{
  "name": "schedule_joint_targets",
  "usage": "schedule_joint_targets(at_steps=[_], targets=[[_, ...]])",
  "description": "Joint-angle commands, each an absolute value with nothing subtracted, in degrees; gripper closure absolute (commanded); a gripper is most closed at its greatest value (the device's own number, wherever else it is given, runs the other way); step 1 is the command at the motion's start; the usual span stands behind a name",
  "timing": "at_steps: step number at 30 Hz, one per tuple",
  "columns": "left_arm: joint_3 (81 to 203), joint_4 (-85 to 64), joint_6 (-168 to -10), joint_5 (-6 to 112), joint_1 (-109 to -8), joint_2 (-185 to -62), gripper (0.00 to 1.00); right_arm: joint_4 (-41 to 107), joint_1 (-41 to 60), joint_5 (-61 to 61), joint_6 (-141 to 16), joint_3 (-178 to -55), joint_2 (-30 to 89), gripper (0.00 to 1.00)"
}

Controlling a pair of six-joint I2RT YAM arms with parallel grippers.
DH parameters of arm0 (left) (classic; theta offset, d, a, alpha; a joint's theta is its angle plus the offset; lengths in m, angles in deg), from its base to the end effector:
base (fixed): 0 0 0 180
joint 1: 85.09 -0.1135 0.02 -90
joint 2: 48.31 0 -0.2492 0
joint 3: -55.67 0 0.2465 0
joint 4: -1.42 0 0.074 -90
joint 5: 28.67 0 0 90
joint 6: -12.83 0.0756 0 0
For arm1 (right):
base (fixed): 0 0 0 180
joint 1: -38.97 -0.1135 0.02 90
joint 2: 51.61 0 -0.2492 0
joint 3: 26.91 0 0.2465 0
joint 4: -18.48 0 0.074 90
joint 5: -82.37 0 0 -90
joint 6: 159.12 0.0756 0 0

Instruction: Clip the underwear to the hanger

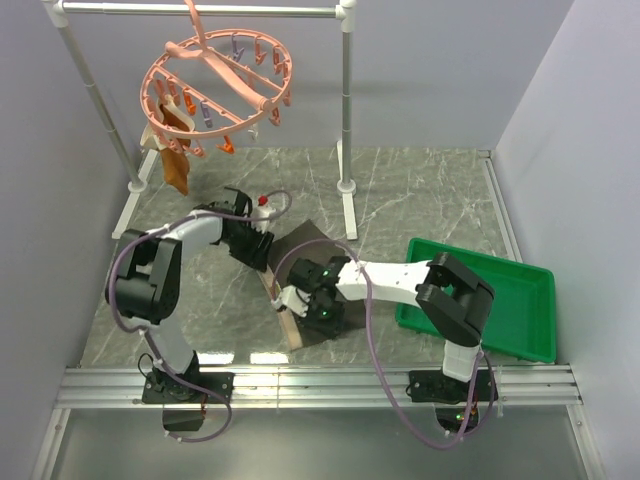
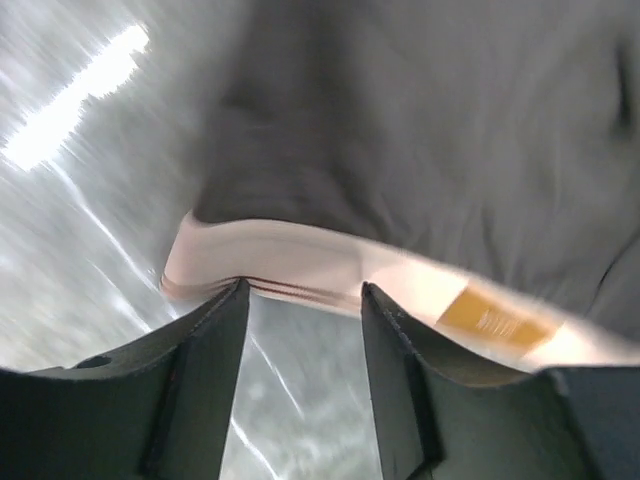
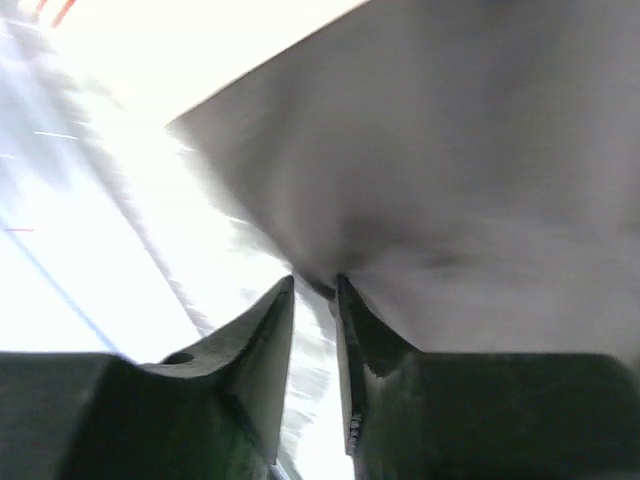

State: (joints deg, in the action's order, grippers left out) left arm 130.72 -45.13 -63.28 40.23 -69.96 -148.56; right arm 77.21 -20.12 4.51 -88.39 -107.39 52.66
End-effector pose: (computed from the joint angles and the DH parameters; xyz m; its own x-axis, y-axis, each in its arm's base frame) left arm 0.3140 -0.1131 0.1165 -0.8054 0.4498 -0.3861 0.5621 0.7862 -0.2567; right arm 0.1539 0.2881 0.1089 -0.1993 -0.9610 -0.1917 -0.9732 0.1712 0.1539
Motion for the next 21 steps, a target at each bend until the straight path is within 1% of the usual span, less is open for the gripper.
schedule_joint_targets(at_steps=[1, 2, 5, 8, 9, 11, 13, 18, 21], targets=[[134.95, -41.32, -68.10, 40.76, -71.64, -153.85, 0.44, 75.37, -21.93, 15.72, -83.72, -109.89, 52.11, 0.68], [136.88, -41.14, -68.46, 40.59, -71.91, -154.30, 0.43, 74.32, -21.94, 16.53, -82.41, -110.60, 50.97, 0.64], [138.65, -42.19, -67.59, 37.70, -72.26, -153.70, 0.39, 74.31, -20.63, 15.58, -81.78, -114.28, 47.03, 0.60], [136.48, -43.68, -65.13, 35.58, -73.05, -148.87, 0.37, 74.93, -18.08, 14.69, -83.26, -113.34, 41.15, 0.59], [135.59, -44.03, -64.43, 33.32, -73.40, -145.55, 0.37, 75.01, -17.03, 13.73, -84.14, -112.55, 39.64, 0.59], [132.44, -45.53, -62.23, 30.67, -75.42, -142.02, 0.36, 75.36, -16.93, 8.40, -87.73, -109.57, 36.48, 0.59], [129.45, -47.71, -59.51, 26.45, -77.52, -137.36, 0.35, 76.59, -17.02, 5.21, -90.55, -108.24, 36.81, 0.60], [125.21, -50.80, -55.73, 22.84, -80.17, -128.58, 0.33, 75.63, -17.54, -1.91, -93.21, -104.98, 40.49, 0.62], [125.21, -52.30, -57.12, 21.52, -82.45, -124.62, 0.33, 75.54, -17.98, -1.84, -92.86, -105.77, 45.06, 0.64]])
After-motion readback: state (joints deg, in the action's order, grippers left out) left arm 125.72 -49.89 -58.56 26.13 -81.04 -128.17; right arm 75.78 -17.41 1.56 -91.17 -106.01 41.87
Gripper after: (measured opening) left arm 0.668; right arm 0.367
